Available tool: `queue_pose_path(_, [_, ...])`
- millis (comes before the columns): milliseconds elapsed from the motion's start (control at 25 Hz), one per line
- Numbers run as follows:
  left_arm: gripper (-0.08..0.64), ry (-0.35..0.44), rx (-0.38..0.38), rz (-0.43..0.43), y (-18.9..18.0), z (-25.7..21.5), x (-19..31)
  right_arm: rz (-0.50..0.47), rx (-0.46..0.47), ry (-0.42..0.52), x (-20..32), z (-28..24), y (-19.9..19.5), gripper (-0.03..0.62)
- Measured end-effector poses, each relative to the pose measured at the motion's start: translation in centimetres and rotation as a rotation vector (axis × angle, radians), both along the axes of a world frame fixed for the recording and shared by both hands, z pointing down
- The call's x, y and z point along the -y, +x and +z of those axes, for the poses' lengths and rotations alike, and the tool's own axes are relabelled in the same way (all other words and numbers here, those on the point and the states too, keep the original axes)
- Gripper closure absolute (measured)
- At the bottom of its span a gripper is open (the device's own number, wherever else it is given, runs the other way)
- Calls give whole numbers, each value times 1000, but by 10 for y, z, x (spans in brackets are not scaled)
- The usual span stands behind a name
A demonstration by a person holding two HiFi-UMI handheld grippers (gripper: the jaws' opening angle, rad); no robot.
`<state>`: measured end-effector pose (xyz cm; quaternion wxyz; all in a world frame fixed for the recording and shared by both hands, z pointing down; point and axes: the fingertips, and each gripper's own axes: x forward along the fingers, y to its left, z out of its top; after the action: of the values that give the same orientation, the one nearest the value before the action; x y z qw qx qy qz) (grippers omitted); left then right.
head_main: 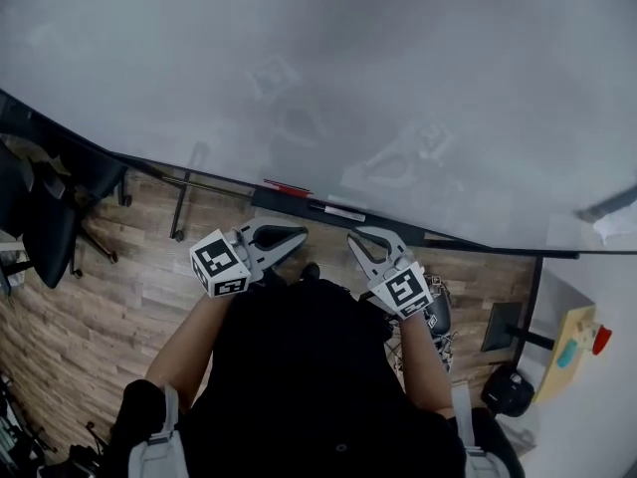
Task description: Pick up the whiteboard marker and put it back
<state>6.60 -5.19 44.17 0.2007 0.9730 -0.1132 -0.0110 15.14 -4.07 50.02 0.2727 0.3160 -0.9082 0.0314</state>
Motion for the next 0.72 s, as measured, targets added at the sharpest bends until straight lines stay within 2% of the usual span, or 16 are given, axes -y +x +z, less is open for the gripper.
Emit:
queue_pose_path(160, [548, 3, 31, 12, -1, 16, 4, 11, -65, -6, 8, 15, -2, 569])
queue_pose_path(280, [548, 8, 79, -17, -1, 27, 13, 30, -116, -1, 17, 23, 1, 569])
queue_pose_path(480, [548, 92, 189, -14, 2, 37, 21, 30, -205, 4, 28, 37, -2, 569])
queue_pose_path(560, [548, 114, 208, 2, 3, 40, 23, 26, -224, 1, 32, 41, -5, 569])
queue_pose_path(720, [548, 107, 211, 27, 6, 40, 24, 20, -245, -13, 35, 48, -11, 553])
